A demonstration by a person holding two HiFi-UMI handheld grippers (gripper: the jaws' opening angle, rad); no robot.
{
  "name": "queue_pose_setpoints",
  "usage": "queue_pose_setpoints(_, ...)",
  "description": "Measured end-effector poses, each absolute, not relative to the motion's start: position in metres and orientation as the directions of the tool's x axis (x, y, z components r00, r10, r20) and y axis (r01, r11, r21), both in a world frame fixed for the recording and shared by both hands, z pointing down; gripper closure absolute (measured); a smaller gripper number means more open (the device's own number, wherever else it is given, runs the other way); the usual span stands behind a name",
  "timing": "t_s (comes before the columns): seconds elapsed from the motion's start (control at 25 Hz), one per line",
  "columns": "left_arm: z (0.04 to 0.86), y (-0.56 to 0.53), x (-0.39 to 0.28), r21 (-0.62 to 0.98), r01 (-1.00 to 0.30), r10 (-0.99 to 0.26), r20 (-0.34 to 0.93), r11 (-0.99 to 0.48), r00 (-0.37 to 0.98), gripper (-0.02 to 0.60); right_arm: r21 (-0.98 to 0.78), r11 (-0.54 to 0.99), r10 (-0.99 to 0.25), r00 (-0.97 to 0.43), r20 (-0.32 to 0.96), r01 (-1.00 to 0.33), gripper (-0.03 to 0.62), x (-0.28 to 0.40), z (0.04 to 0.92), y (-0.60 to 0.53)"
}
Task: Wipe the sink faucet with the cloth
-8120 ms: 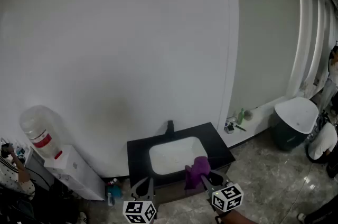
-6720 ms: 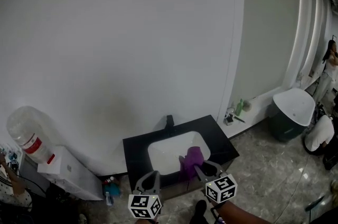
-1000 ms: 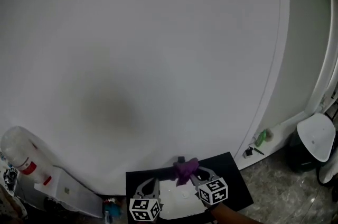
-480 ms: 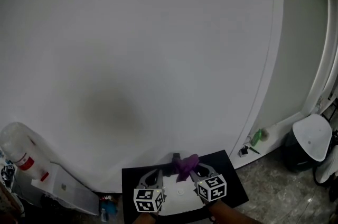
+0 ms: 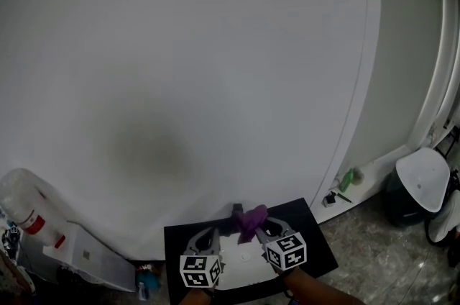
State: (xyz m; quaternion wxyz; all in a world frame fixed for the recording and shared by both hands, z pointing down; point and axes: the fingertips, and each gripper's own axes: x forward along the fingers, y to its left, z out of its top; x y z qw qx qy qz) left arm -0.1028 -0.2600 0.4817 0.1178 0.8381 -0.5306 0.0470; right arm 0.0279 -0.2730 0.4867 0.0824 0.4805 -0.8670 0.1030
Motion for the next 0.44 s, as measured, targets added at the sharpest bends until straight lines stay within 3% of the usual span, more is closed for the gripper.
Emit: queue_pose_setpoints(0.44, 0.4861, -0.2605, -0.1096, 0.158, -0.898, -0.874, 0.213, -0.410, 0.436, 0.577, -0.082, 0.525, -0.813, -0.528, 0.247, -0.847, 0.522, 0.0199, 0.4874, -0.2733)
